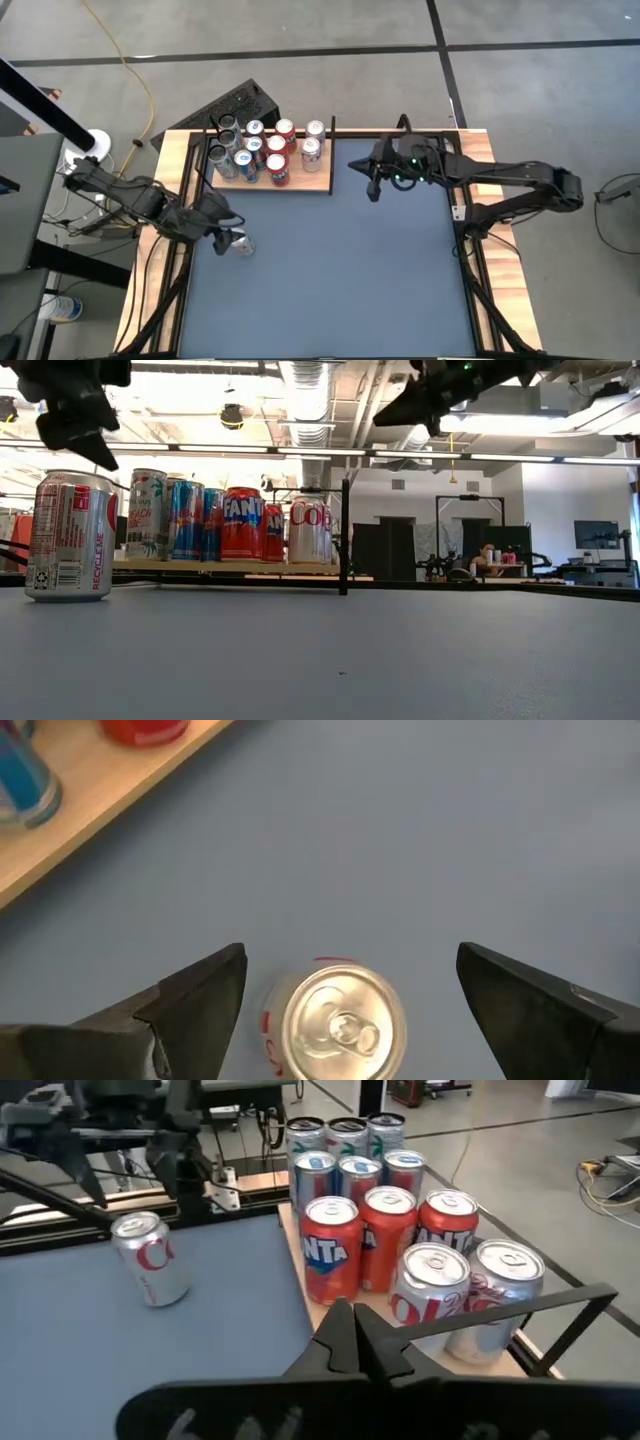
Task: Place canned beverage on shelf
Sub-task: Put the silver soda can on the shelf aligned with the other silver soda cans
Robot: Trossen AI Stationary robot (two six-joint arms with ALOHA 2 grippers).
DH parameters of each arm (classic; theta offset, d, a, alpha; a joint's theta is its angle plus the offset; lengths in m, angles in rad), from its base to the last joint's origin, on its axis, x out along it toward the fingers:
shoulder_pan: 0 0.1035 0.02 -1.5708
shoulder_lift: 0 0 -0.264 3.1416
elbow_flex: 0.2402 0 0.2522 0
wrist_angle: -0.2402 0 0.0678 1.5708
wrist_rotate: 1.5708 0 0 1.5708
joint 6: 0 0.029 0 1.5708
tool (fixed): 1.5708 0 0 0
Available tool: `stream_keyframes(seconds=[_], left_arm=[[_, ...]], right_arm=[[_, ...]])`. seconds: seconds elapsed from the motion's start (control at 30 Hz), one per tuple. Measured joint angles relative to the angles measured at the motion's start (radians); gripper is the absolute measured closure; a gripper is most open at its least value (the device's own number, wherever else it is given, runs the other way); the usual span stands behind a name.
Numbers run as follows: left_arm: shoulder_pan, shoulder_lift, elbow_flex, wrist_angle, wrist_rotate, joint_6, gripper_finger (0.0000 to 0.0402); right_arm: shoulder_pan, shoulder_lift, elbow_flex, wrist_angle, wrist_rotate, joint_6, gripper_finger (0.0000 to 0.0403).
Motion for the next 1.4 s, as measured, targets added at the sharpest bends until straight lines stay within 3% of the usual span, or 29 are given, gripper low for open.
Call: stream_keyframes(seconds=[0.33, 0.6, 1.2, 1.4], left_arm=[[0.007, 0.209, 0.139, -0.162, 0.008, -0.059, 0.0054], [0.006, 0.358, 0.140, -0.167, 0.056, -0.093, 0.0054], [0.035, 0.552, 0.139, -0.143, 0.195, -0.107, 0.0054], [0.088, 0.551, 0.139, -0.135, 0.247, -0.012, 0.0101]], right_arm=[[-0.003, 0.020, -0.001, 0.030, -0.006, -0.023, 0.0403], [-0.001, 0.019, -0.001, 0.028, -0.011, -0.023, 0.0403], [-0.001, 0.019, -0.001, 0.012, -0.013, -0.018, 0.0403], [-0.001, 0.019, -0.001, 0.012, -0.014, -0.018, 0.0403]])
